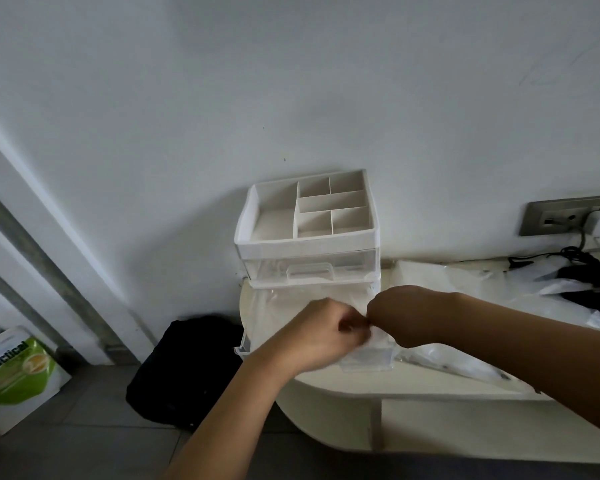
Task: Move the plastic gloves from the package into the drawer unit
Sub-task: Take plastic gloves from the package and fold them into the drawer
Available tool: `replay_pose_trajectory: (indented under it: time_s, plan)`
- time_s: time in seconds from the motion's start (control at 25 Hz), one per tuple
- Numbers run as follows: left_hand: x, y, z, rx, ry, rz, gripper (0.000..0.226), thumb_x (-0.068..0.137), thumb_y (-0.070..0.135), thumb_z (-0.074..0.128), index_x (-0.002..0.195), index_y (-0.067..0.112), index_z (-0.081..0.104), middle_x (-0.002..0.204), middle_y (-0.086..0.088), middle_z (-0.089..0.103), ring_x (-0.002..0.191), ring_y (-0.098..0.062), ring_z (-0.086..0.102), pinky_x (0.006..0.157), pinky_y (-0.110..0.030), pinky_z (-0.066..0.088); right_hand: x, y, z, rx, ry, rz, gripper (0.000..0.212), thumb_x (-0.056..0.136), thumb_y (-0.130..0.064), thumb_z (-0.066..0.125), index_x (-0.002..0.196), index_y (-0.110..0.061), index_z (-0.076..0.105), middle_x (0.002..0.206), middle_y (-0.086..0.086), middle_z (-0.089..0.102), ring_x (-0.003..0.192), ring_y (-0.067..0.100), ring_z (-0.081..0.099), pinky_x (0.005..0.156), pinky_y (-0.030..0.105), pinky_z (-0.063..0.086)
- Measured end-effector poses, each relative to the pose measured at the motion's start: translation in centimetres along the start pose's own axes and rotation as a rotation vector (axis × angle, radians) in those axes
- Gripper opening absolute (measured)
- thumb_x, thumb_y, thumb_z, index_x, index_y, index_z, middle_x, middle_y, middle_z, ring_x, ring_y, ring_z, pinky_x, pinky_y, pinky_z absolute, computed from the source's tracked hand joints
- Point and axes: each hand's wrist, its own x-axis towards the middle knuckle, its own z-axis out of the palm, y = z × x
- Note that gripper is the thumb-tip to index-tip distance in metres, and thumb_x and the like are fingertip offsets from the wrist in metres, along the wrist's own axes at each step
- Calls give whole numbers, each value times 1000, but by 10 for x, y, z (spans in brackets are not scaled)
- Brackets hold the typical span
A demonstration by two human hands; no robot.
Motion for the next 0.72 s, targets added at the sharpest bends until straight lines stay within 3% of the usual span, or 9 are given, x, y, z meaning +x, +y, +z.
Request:
replay_pose_trajectory:
  time_s: [0.08,0.2,0.28,0.32,0.4,0.48,0.56,0.64,0.72]
  plan:
    - [-2,-2,8,16,-143,-20,39,83,39,69,118,23,66,118,7,66,106,-6,60,96,-28,48,-1,1,0,23,6,-9,29,86,0,47,110,-8,60,95,5,59,90,23,58,70,29,44]
    - [0,-9,17,97,-205,-9,37,84,34,68,120,30,64,126,10,61,113,-8,56,100,-27,43,-7,4,-5,101,49,-51,46,88,0,48,130,-17,53,125,1,56,116,19,52,93,27,43]
    - [1,-9,19,98,-197,6,30,89,28,61,119,30,66,127,10,61,112,-8,56,99,-25,43,-16,6,-10,158,142,-89,50,90,-2,49,135,-24,48,137,-5,50,123,9,45,102,19,36]
    - [2,-8,20,91,-190,13,28,91,27,59,117,29,67,125,10,63,110,-8,57,97,-23,43,-24,9,-15,206,210,-98,48,91,-7,52,134,-27,49,138,-10,49,118,1,47,99,10,33]
    - [3,-7,20,82,-184,12,26,91,32,59,114,25,70,119,10,66,105,-7,60,94,-22,44,-43,16,-24,317,324,-100,40,90,-19,59,128,-33,55,132,-19,52,88,-14,49,80,-4,28]
    - [2,-5,18,92,-154,3,28,88,41,61,109,25,70,111,10,68,100,-4,61,90,-23,46,-66,26,-30,394,418,-84,28,89,-31,61,116,-37,61,116,-23,58,74,-12,50,67,0,34]
    - [1,3,12,150,-19,23,32,87,50,60,102,24,69,105,11,67,96,-1,60,86,-20,46,-90,41,-27,404,464,16,10,88,-41,58,94,-35,63,92,-22,58,69,-5,51,62,8,37]
    - [0,20,6,187,228,100,35,88,53,55,88,21,67,92,9,68,87,-2,61,79,-19,47,-108,64,-13,360,457,181,28,87,-48,56,72,-24,58,70,-12,54,59,2,48,58,17,38]
    - [5,41,9,140,403,196,39,90,50,53,75,16,65,75,6,66,74,-4,62,72,-24,50,-121,92,10,324,375,359,40,86,-51,55,63,-19,54,59,-5,50,52,5,45,58,24,42]
